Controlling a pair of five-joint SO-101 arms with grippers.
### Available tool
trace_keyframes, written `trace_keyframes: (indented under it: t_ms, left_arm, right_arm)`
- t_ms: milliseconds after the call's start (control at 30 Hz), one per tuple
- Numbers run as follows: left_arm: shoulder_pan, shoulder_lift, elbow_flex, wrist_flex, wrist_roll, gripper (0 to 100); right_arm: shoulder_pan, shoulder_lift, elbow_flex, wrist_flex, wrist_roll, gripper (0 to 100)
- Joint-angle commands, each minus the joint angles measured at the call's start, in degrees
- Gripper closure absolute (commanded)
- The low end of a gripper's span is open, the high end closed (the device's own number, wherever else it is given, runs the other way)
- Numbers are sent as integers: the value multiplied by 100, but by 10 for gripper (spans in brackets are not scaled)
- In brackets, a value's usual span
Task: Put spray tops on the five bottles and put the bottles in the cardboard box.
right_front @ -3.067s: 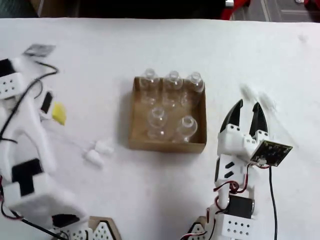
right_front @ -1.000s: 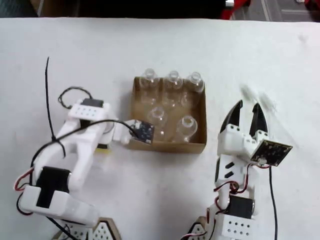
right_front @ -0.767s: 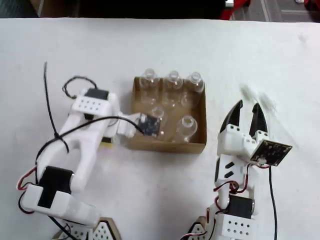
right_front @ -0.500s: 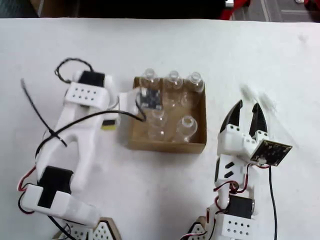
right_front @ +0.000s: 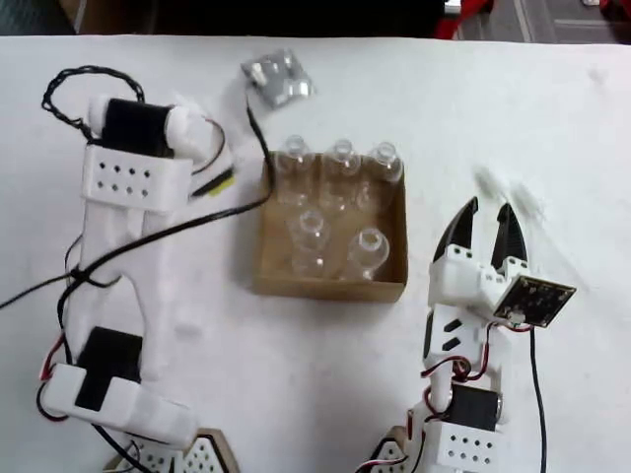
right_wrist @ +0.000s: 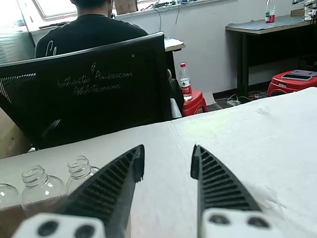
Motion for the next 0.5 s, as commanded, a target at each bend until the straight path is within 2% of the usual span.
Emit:
trace_keyframes:
  t_ms: [0, 133, 267, 367, 467]
  left_arm:
    - [330, -787, -765, 18, 1732, 980]
    - [760, -1297, -923, -290, 2989, 980]
    - [848, -1499, -923, -844, 4149, 980]
    - [831, -1499, -923, -1011, 4721, 980]
    - [822, -1499, -923, -1037, 4985, 980]
  right_arm:
    - [-57, -4, 44, 22, 62, 865]
    - [-57, -4, 44, 22, 62, 865]
    - [-57, -4, 44, 22, 62, 865]
    - [-57, -4, 44, 22, 62, 865]
    - [-57, -4, 44, 22, 62, 865]
